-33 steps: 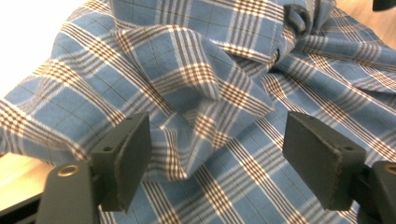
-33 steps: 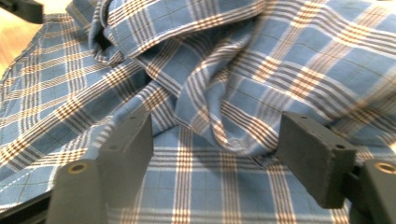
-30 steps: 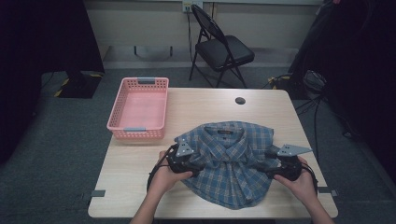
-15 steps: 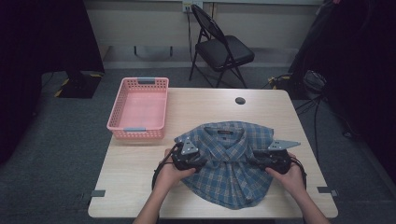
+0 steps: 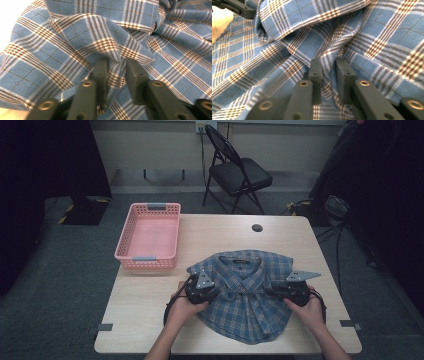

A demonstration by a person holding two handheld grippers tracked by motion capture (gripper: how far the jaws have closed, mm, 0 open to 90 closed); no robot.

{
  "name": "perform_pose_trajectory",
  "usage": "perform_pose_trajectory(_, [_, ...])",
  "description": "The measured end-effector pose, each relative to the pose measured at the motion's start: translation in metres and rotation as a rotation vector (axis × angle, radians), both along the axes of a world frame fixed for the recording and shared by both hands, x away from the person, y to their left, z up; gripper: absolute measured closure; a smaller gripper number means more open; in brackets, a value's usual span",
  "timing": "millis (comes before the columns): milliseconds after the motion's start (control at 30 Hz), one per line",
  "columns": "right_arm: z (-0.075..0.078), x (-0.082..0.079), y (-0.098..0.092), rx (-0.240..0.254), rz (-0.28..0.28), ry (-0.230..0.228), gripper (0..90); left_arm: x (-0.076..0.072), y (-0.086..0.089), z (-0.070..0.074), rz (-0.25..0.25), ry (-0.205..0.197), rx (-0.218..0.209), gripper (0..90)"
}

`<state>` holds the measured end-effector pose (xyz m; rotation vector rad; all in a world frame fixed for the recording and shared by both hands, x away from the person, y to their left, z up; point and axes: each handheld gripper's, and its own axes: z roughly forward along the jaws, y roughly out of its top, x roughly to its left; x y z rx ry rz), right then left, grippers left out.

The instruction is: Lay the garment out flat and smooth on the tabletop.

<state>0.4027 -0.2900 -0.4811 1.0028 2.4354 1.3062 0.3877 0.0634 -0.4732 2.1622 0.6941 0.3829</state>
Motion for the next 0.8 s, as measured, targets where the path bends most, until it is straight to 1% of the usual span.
perform_pose_trajectory(33, [0.001, 0.0, 0.001, -0.002, -0.002, -0.002, 78.4, 0.0, 0.0, 0.0, -0.003, -0.012, 0.013, 75.9])
perform_pose_trajectory(67, [0.001, 0.0, 0.001, -0.002, -0.002, -0.002, 78.4, 0.0, 0.0, 0.0, -0.003, -0.012, 0.013, 78.0])
perform_pose_trajectory(100, [0.002, -0.001, 0.002, -0.019, 0.009, -0.011, 80.7, 0.0, 0.001, 0.0, -0.004, -0.017, 0.013, 79.2])
perform_pose_trajectory(133, [0.002, -0.002, 0.002, -0.024, 0.011, -0.014, 80.9, 0.0, 0.001, 0.001, -0.001, -0.014, 0.007, 80.2])
perform_pose_trajectory(233, [0.004, -0.003, 0.001, -0.017, 0.009, -0.016, 81.4, -0.001, 0.002, 0.003, 0.0, -0.02, 0.01, 82.6])
perform_pose_trajectory(300, [0.004, -0.003, 0.001, -0.011, 0.006, -0.014, 81.6, -0.001, 0.003, 0.005, -0.003, -0.024, 0.003, 83.8])
perform_pose_trajectory(467, [0.007, -0.003, -0.002, -0.002, 0.0, -0.02, 82.3, -0.001, 0.007, 0.009, -0.012, -0.029, -0.009, 84.5])
perform_pose_trajectory(500, [0.008, -0.003, -0.002, 0.001, 0.0, -0.021, 82.5, 0.0, 0.009, 0.012, -0.006, -0.028, -0.021, 84.6])
perform_pose_trajectory(533, [0.01, -0.003, -0.003, 0.007, -0.001, -0.022, 82.5, 0.0, 0.009, 0.012, -0.006, -0.028, -0.021, 84.6])
perform_pose_trajectory(633, [0.014, -0.003, -0.005, 0.02, -0.003, -0.029, 82.7, 0.0, 0.01, 0.017, -0.005, -0.04, -0.03, 84.7])
perform_pose_trajectory(800, [0.021, -0.003, -0.005, 0.032, -0.005, -0.042, 82.8, 0.001, 0.014, 0.024, 0.002, -0.061, -0.059, 84.7])
